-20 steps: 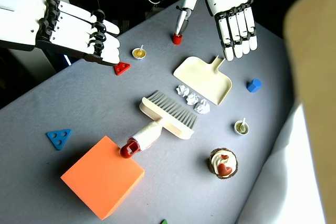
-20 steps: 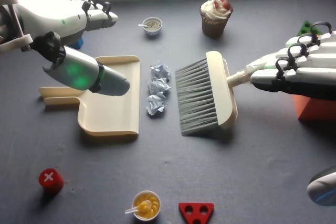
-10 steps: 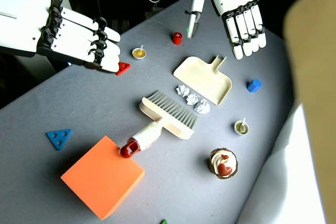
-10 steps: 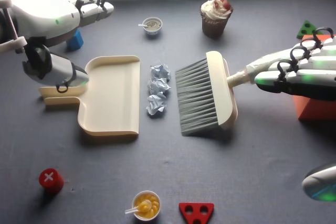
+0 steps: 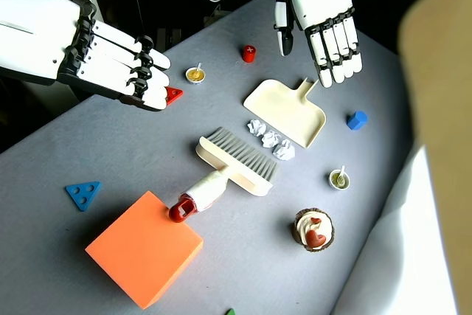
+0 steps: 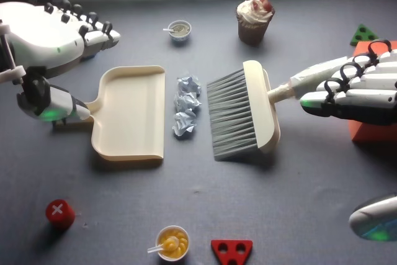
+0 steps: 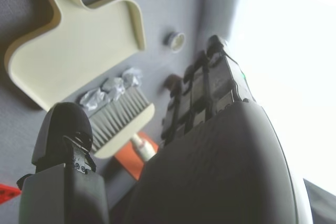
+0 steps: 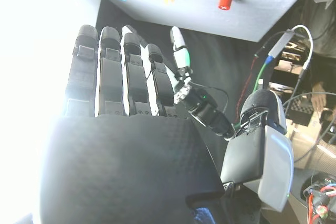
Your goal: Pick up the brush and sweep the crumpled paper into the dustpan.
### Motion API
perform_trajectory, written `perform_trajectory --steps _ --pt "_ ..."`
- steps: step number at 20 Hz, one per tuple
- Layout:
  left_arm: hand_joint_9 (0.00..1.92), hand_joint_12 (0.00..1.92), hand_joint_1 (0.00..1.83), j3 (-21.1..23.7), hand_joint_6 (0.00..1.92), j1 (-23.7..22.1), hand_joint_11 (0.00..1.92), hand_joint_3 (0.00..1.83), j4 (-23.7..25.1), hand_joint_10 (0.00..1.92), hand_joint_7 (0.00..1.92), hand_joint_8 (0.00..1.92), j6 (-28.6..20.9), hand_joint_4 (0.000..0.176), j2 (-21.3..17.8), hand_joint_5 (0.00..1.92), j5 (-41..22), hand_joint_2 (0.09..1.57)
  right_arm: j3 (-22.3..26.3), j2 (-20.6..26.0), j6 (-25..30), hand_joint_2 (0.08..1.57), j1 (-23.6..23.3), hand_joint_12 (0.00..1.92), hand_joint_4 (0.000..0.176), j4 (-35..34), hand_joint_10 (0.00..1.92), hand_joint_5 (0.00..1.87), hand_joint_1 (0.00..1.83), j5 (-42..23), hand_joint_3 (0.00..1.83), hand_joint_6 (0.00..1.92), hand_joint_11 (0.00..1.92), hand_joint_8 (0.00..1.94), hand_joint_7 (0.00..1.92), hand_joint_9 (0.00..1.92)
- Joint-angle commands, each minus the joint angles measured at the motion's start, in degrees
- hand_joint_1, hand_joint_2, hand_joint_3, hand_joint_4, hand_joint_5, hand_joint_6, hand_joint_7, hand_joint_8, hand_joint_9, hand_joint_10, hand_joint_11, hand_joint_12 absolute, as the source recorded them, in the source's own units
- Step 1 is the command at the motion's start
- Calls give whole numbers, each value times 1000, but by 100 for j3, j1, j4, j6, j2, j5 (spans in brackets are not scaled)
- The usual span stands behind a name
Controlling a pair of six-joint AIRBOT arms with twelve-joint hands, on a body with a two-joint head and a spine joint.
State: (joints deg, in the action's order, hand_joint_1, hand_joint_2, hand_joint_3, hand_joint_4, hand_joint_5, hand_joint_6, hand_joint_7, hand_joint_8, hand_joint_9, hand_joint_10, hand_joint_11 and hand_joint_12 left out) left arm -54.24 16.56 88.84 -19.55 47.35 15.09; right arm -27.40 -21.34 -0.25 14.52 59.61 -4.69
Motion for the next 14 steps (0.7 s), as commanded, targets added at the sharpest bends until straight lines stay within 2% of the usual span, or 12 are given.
perform_trajectory --steps 1,4,6,9,10,11,13,14 --pt "76 19 703 -42 6 6 87 0 270 8 73 10 -55 0 -27 43 183 1152 11 -2 -7 936 -91 15 0 -89 7 177 0 -216 2 6 196 7 227 235" --pt "83 18 759 -102 9 146 91 0 434 3 79 4 -333 0 4 68 236 1129 3 -7 -6 942 -108 10 0 -183 0 185 0 -38 3 5 191 0 217 222" --pt "91 14 771 -143 17 236 82 0 544 5 92 7 -497 11 47 99 276 1109 -14 -6 -6 939 -156 8 0 -220 4 176 0 25 1 6 185 4 204 203" --pt "113 22 766 -216 6 388 109 0 968 4 116 4 -1024 21 127 139 362 1092 -39 -6 -6 948 -192 4 0 -321 1 179 0 95 4 5 178 0 196 196" --pt "115 23 770 -234 11 411 114 0 998 4 116 3 -1068 20 143 154 379 1099 -42 -6 -6 945 -192 1 0 -321 0 170 0 88 2 1 170 0 185 185" --pt "119 26 767 -278 17 459 122 0 1083 5 125 6 -1168 30 187 177 410 1100 -47 -6 -6 939 -192 3 0 -321 5 188 0 63 0 9 175 7 201 196" --pt "136 25 774 -365 8 524 135 0 1202 3 148 3 -1330 29 271 218 455 1091 -47 -6 -6 939 -190 3 0 -323 5 192 0 -124 0 9 175 7 202 196" --pt "121 20 740 -403 7 547 125 4 1217 1 136 0 -1362 36 308 224 461 1102 -39 -6 -6 942 -181 2 0 -323 3 175 0 -197 0 1 174 2 192 193"
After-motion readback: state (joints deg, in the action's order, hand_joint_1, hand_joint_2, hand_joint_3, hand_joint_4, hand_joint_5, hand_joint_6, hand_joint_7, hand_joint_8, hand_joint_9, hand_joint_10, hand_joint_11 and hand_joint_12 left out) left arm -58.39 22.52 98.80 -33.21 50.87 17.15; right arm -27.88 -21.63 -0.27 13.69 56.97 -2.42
